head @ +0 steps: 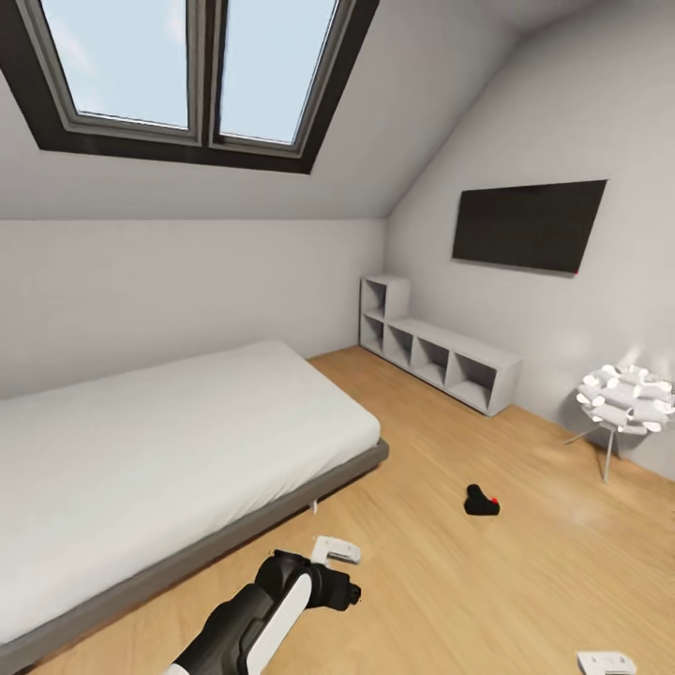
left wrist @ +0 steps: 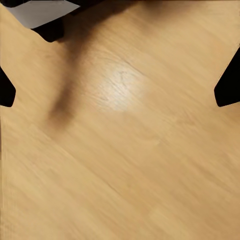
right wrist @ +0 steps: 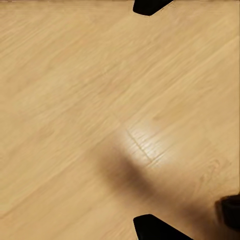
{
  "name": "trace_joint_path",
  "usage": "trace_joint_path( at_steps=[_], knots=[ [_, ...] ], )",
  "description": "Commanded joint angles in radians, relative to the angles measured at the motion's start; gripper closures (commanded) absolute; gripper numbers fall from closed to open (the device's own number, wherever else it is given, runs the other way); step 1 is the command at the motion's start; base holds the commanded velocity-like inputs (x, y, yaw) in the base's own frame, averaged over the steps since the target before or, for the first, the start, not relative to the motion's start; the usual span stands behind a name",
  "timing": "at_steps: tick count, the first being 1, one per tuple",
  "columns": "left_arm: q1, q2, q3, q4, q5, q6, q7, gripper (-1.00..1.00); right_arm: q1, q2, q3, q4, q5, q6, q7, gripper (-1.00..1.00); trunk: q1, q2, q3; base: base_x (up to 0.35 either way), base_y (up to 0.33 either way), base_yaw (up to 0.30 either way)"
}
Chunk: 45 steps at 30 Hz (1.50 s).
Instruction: Attach the digital camera to the camera tripod in the bedroom.
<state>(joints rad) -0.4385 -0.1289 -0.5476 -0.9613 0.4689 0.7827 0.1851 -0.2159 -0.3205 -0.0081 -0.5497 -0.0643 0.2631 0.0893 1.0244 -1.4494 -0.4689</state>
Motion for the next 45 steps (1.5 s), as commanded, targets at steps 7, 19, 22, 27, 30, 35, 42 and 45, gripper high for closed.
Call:
trace_joint_path(
  at_steps=[7,19,22,27,30,35,42,45],
  knots=[
    [-0.001,0.0,-0.046,0.005,0.01,-0.002,0.006,-1.0,0.0,-0.003,0.0,-0.002,-0.001,0.006,0.005,-1.0,0.001,-0.001,-0.001,0.342,-0.001,-0.267],
    [0.0,0.0,-0.066,0.006,0.011,-0.002,0.002,-1.0,0.0,-0.001,0.0,-0.002,-0.001,0.006,0.002,-1.0,0.001,-0.001,-0.001,0.342,0.0,-0.267],
    [0.0,0.0,-0.066,0.006,0.011,-0.002,0.002,-1.0,0.0,-0.002,0.0,-0.002,-0.001,0.006,0.002,-1.0,0.001,-0.001,-0.001,0.342,0.0,-0.268],
    [0.0,0.0,-0.066,0.006,0.011,-0.002,0.002,-1.0,0.0,-0.002,0.0,-0.002,0.0,0.006,0.003,-1.0,0.001,-0.001,-0.001,0.342,0.0,-0.268],
    [0.0,0.0,-0.067,0.007,0.011,-0.002,0.002,-1.0,0.0,-0.002,0.0,-0.001,-0.001,0.007,0.003,-1.0,0.001,-0.001,-0.001,0.342,0.017,-0.268],
    [0.0,0.0,-0.067,0.007,0.011,-0.002,0.002,-1.0,0.0,-0.002,0.0,-0.002,0.0,0.007,0.003,-1.0,0.001,-0.001,-0.001,0.342,0.066,-0.268],
    [0.0,0.002,-0.068,0.018,0.007,-0.002,0.002,-1.0,0.0,-0.002,0.0,-0.002,0.0,0.006,0.003,-1.0,0.001,-0.001,-0.001,0.327,0.133,-0.268],
    [0.0,0.006,-0.069,0.027,0.004,0.007,0.001,-1.0,0.0,-0.002,0.0,-0.001,-0.001,0.006,0.002,-1.0,0.001,-0.001,-0.001,0.318,0.159,-0.268]
  ],
)
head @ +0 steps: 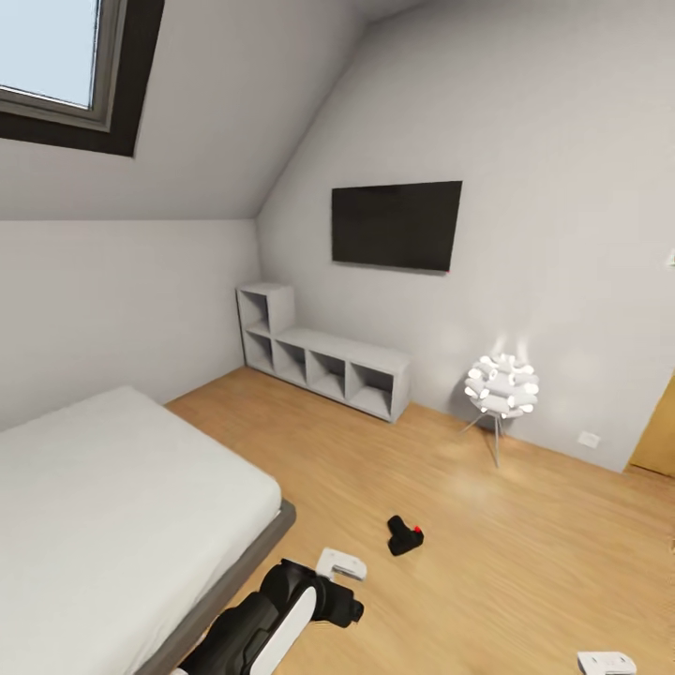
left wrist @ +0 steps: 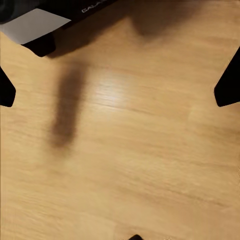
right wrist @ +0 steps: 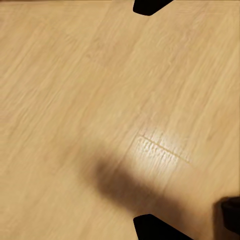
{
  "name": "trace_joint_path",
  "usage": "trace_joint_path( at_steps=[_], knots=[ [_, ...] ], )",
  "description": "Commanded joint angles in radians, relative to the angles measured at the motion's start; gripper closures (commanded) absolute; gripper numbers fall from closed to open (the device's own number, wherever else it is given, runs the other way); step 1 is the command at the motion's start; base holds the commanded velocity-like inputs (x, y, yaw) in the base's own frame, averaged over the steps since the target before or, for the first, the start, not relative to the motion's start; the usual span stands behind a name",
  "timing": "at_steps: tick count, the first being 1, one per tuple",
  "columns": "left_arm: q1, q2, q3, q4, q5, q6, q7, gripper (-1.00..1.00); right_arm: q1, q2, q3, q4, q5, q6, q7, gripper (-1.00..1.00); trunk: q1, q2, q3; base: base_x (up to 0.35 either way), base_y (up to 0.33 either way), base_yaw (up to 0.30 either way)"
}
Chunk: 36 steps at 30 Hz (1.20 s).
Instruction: Attach the digital camera to the camera tripod in the bedroom.
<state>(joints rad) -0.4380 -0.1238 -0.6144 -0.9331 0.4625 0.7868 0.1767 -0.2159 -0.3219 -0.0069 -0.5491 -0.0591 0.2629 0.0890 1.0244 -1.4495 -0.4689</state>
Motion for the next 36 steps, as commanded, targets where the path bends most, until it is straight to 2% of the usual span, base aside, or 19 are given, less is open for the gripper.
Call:
trace_joint_path(
  at_steps=[1,14,36],
  knots=[
    [-0.003,0.003,-0.007,0.001,0.01,0.008,0.009,-1.0,0.0,0.0,-0.001,-0.002,-0.006,0.006,0.002,-1.0,0.001,-0.001,-0.001,0.317,0.161,-0.267],
    [-0.033,0.006,-0.021,0.006,0.007,0.048,0.007,-1.0,0.0,-0.001,-0.001,-0.002,-0.008,0.006,0.005,-1.0,0.001,-0.001,-0.001,0.316,0.164,-0.268],
    [-0.033,0.01,-0.012,0.007,0.005,0.044,0.008,-1.0,0.0,-0.002,-0.002,-0.003,-0.008,0.007,0.012,-1.0,0.001,-0.001,-0.001,0.281,0.189,-0.268]
  ],
)
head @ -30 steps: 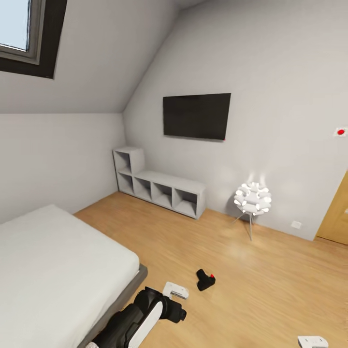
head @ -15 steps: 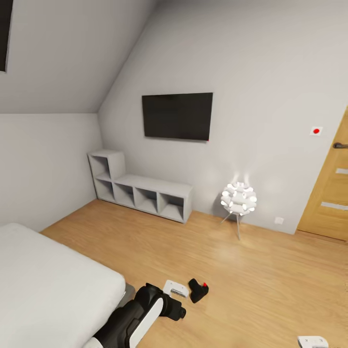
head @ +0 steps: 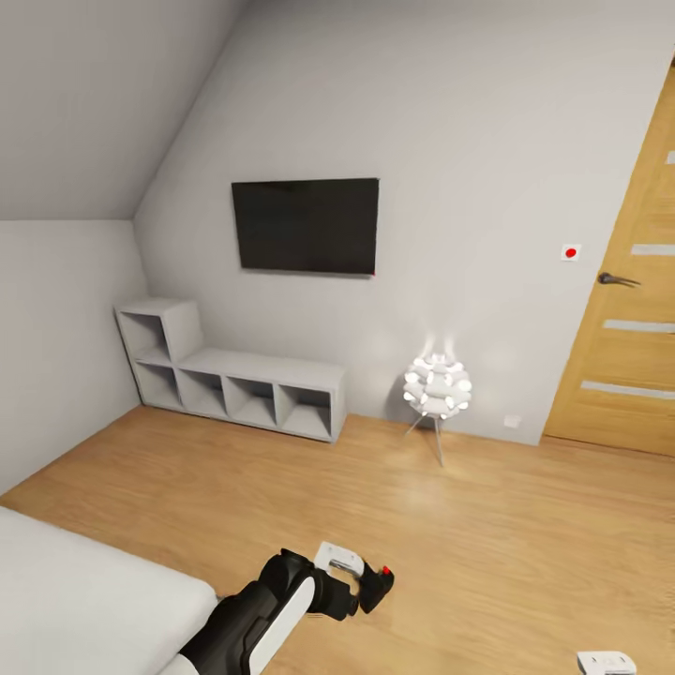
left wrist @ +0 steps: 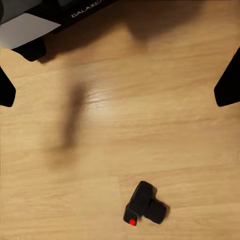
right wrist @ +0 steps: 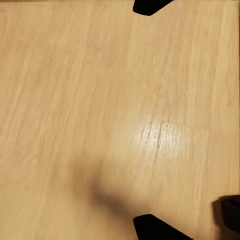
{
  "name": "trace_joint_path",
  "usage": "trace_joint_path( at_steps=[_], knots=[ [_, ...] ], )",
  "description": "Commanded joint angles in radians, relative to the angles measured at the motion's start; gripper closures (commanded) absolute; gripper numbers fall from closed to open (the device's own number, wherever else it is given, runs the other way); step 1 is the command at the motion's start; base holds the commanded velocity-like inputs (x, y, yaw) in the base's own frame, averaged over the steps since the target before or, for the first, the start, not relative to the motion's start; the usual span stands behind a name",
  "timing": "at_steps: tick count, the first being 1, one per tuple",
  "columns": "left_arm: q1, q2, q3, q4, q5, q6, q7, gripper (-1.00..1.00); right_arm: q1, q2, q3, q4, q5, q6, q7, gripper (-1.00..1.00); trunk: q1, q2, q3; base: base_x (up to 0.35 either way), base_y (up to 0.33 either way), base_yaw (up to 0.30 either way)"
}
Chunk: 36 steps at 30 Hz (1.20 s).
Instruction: Attach the digital camera to the camera tripod in the bedroom.
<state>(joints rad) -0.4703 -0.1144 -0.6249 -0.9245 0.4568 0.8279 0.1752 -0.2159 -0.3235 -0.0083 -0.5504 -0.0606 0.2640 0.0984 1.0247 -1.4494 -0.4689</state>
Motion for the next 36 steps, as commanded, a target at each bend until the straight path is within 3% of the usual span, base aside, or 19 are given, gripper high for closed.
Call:
trace_joint_path(
  at_steps=[1,30,36],
  knots=[
    [-0.001,0.001,-0.001,-0.001,0.01,0.002,0.01,-1.0,0.0,0.0,-0.001,-0.002,-0.006,0.006,0.002,-1.0,0.0,-0.001,-0.001,0.149,0.104,-0.268],
    [0.001,0.016,0.011,-0.001,0.014,-0.007,0.025,-1.0,0.0,0.0,-0.001,-0.002,-0.007,0.006,0.002,-1.0,0.0,-0.001,-0.001,0.025,0.015,-0.268],
    [0.002,0.019,0.043,-0.002,0.014,-0.007,0.026,-1.0,0.0,0.0,-0.001,-0.002,-0.007,0.006,0.003,-1.0,0.0,-0.001,-0.001,0.172,0.099,-0.268]
  ],
)
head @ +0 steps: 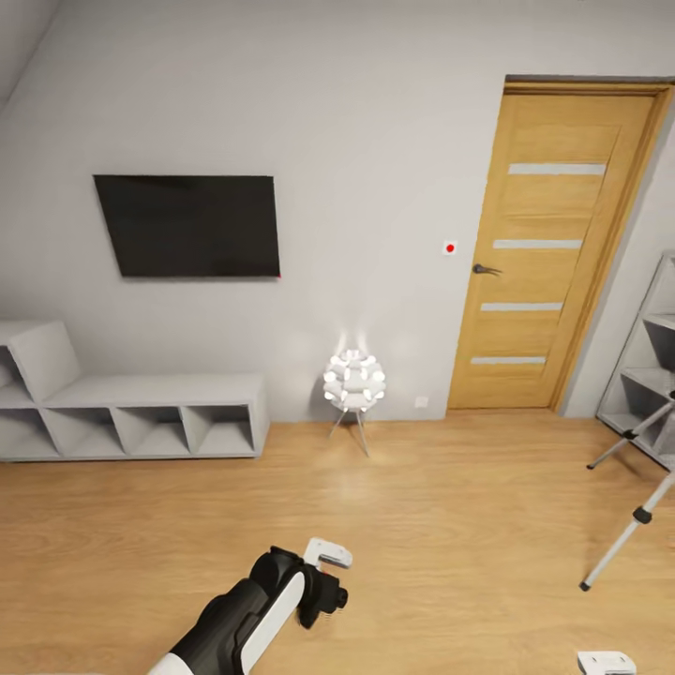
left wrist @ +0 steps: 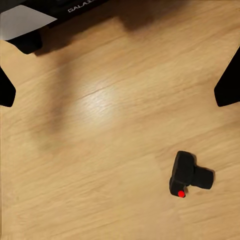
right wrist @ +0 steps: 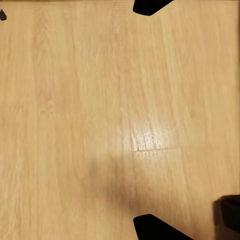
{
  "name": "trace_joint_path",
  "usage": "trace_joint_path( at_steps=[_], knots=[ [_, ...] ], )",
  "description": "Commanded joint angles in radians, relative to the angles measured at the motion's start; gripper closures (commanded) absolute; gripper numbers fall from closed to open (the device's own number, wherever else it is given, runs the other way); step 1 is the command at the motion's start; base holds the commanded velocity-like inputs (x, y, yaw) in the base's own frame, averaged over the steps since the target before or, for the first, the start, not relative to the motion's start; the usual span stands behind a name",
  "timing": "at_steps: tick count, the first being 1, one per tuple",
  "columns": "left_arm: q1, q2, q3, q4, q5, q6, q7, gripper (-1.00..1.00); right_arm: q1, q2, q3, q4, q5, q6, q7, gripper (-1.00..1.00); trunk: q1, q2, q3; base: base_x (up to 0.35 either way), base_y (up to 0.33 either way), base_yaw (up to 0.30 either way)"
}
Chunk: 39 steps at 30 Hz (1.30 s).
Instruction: Attach the digital camera to the camera tripod in the bedroom.
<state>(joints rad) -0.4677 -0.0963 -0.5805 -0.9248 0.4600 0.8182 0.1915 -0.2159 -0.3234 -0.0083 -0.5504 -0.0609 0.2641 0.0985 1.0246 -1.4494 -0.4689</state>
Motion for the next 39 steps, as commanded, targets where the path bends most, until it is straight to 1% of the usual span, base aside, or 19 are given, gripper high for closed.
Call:
trace_joint_path(
  at_steps=[1,6,13,16,18,20,23,24,27,30,31,39],
  knots=[
    [0.0,0.001,0.002,-0.001,0.011,0.003,0.01,-1.0,0.0,0.0,-0.001,-0.002,-0.006,0.006,0.003,-1.0,0.0,-0.001,-0.001,0.202,0.122,-0.268],
    [0.002,0.001,0.012,-0.002,0.009,0.003,0.011,-1.0,0.0,0.0,-0.001,-0.002,-0.007,0.006,0.003,-1.0,0.0,-0.001,-0.001,0.116,0.07,-0.268],
    [0.003,0.001,0.015,-0.002,0.007,0.003,0.011,-1.0,0.0,0.001,-0.001,-0.002,-0.007,0.006,0.003,-1.0,0.0,-0.001,-0.001,0.026,0.016,-0.268],
    [0.002,0.004,0.021,-0.002,0.006,0.003,0.013,-1.0,0.0,0.001,-0.001,-0.002,-0.006,0.006,0.003,-1.0,0.0,-0.001,-0.001,0.004,0.002,-0.268],
    [0.002,0.01,0.04,-0.001,0.006,0.003,0.02,-1.0,0.0,0.001,-0.001,-0.002,-0.006,0.006,0.003,-1.0,0.0,-0.001,-0.001,0.002,0.001,-0.268],
    [0.002,0.019,0.072,-0.002,0.006,0.003,0.032,-1.0,0.0,0.001,-0.001,-0.002,-0.006,0.006,0.003,-1.0,0.0,-0.001,-0.001,0.001,0.001,-0.268],
    [0.003,0.031,0.136,-0.001,0.006,0.002,0.052,-1.0,0.0,0.001,-0.001,-0.002,-0.006,0.006,0.003,-1.0,0.0,-0.001,-0.001,0.001,0.0,-0.268],
    [0.004,0.038,0.178,-0.002,0.006,0.002,0.061,-1.0,0.0,0.002,-0.001,-0.002,-0.006,0.006,0.003,-1.0,0.0,-0.001,-0.001,0.0,0.0,-0.268],
    [0.006,0.044,0.222,-0.002,0.005,0.001,0.069,-1.0,0.0,0.003,-0.001,-0.002,-0.006,0.006,0.002,-1.0,0.0,-0.001,-0.001,0.0,0.0,-0.268],
    [0.007,0.046,0.249,-0.002,0.005,0.001,0.074,-1.0,-0.001,0.004,-0.001,-0.002,-0.006,0.006,0.002,-1.0,0.0,-0.001,-0.001,0.017,0.002,-0.268],
    [0.007,0.046,0.252,-0.002,0.005,0.001,0.074,-1.0,-0.001,0.004,-0.001,-0.002,-0.006,0.006,0.002,-1.0,0.0,-0.001,-0.001,0.07,0.018,-0.268],
    [0.007,0.046,0.259,-0.002,0.005,0.001,0.077,-1.0,-0.001,0.006,-0.001,-0.002,-0.006,0.006,0.001,-1.0,0.0,-0.001,-0.001,0.183,0.085,-0.268]
  ],
)
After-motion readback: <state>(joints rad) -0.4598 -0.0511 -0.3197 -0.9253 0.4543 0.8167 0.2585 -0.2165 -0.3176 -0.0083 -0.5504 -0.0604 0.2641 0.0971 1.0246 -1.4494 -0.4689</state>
